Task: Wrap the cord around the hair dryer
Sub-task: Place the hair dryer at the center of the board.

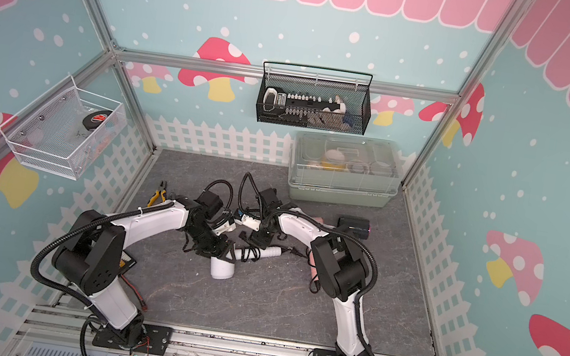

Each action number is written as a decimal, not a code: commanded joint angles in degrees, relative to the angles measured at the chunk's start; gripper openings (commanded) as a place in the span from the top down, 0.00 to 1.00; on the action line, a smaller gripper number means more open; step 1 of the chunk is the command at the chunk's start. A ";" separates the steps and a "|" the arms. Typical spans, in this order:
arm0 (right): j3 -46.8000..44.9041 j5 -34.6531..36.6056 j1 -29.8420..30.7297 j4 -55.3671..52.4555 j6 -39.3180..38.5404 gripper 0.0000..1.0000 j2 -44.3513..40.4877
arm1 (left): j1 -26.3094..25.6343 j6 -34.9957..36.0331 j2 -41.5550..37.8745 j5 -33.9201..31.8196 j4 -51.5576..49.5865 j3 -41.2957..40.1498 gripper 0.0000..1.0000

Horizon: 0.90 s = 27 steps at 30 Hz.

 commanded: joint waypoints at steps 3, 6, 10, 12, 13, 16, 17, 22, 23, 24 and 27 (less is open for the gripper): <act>-0.14 -3.07 2.38 -4.60 -0.30 0.29 3.67 | 0.49 -1.62 2.55 -11.87 3.98 0.84 0.46; 0.27 -3.42 2.15 -4.56 0.06 0.29 3.94 | 0.51 -2.43 2.09 -12.58 4.28 1.11 0.24; 0.23 -4.06 1.80 -4.25 0.43 0.29 4.02 | 0.60 -3.60 0.38 -13.94 5.36 0.50 0.01; -0.05 -4.38 1.63 -4.06 0.60 0.29 4.01 | 0.74 -4.33 -0.81 -14.84 6.36 -0.22 0.01; -0.19 -4.52 1.60 -3.91 0.65 0.28 4.02 | 0.75 -4.56 -1.28 -14.89 6.84 -0.45 0.01; -0.57 -4.92 1.45 -3.50 0.95 0.28 4.13 | 0.79 -5.24 -2.43 -14.51 7.81 -0.72 0.01; -0.69 -5.09 1.45 -3.37 1.16 0.28 4.11 | 0.75 -5.47 -2.85 -14.37 8.07 -0.84 0.01; -0.75 -4.46 1.45 -3.15 1.78 0.28 4.25 | 0.76 -5.76 -4.66 -13.62 8.52 -0.84 0.01; -0.76 -3.89 1.39 -3.14 2.00 0.28 4.25 | 0.76 -5.79 -5.03 -13.42 8.51 -0.87 0.01; -0.76 -3.53 1.35 -3.14 2.23 0.28 4.01 | 0.82 -5.83 -5.33 -13.28 8.55 -0.91 0.01; -0.93 -2.49 0.96 -3.15 3.30 0.27 3.47 | 0.75 -5.83 -6.36 -12.59 8.53 -1.16 0.01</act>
